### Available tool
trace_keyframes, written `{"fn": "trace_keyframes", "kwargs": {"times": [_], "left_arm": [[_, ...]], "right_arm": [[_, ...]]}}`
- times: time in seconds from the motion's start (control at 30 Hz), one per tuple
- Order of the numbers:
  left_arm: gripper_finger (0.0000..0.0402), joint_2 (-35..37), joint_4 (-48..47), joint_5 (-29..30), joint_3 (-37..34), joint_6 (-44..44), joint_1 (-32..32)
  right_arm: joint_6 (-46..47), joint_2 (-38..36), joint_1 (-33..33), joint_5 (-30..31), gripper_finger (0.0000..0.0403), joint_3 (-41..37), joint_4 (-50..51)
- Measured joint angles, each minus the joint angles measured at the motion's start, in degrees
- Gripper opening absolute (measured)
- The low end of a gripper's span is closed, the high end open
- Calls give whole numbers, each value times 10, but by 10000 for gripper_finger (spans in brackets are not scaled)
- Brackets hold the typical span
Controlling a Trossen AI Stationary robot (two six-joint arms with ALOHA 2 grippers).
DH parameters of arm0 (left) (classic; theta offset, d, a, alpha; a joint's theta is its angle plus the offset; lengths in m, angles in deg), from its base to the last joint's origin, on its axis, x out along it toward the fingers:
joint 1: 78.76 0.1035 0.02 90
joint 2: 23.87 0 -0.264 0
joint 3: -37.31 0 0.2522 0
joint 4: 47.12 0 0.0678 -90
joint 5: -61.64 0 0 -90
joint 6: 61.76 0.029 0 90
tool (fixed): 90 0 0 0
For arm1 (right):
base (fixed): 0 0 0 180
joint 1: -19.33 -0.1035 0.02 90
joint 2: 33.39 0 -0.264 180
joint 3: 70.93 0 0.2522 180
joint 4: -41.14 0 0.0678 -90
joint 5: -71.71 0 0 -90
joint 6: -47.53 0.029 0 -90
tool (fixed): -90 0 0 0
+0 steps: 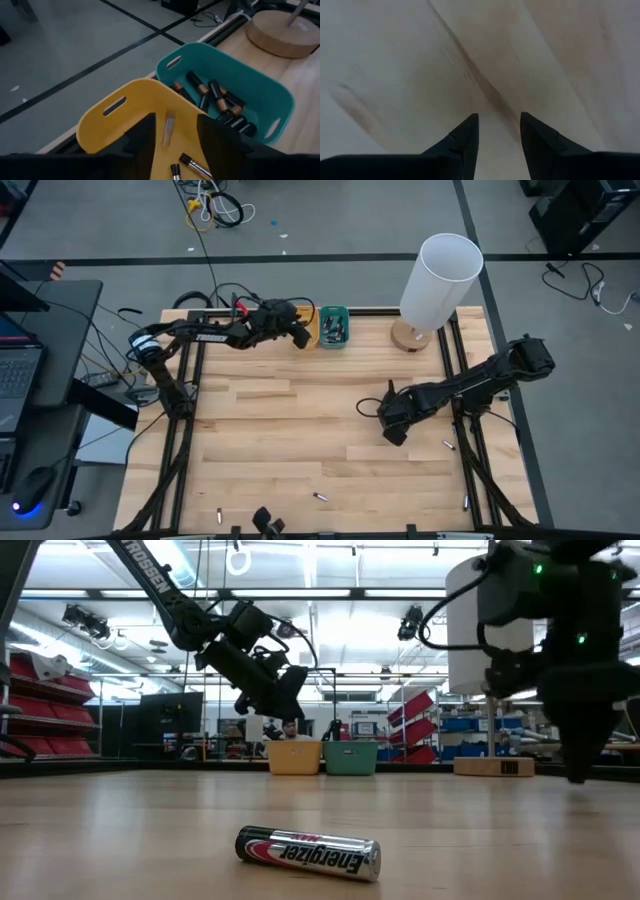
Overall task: Sort batteries
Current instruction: Put the silver battery into the yellow bin
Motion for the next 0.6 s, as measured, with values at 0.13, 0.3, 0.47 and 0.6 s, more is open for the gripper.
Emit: {"fn": "trace_keyframes", "kwargs": {"times": [0.13,0.3,0.47,0.6], "left_arm": [[180,41,-36,-24,0,13,-8],[183,102,-151,-41,0,59,-61],[183,132,-198,-33,0,60,-143],[183,135,-191,-19,0,58,-200]], "right_arm": [[43,0,-21,-2,130,28,92],[81,0,-69,-80,130,38,185],[98,0,-125,-171,130,25,199],[109,0,-153,-196,130,13,198]]}}
